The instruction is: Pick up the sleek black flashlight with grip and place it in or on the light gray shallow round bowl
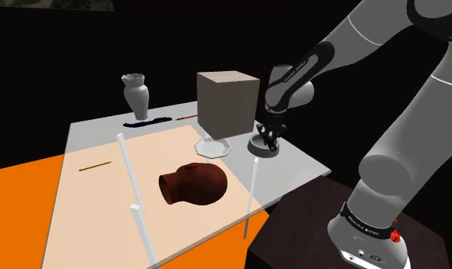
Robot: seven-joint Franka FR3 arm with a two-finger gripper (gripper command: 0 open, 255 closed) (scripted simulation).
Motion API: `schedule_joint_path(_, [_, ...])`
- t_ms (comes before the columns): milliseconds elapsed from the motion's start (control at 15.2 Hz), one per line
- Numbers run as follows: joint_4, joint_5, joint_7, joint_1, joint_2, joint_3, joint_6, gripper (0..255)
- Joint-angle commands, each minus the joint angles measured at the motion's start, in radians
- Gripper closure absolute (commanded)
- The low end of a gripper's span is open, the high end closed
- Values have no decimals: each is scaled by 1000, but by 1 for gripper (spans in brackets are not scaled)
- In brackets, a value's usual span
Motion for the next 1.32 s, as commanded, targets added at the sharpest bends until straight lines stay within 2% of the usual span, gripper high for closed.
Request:
schedule_joint_path(0, [69,0,-32,-14,59,-17,-11,255])
schedule_joint_path(462, [331,22,-148,-69,258,-63,-74,255])
schedule_joint_path(1254, [317,45,-165,-75,392,-54,72,255])
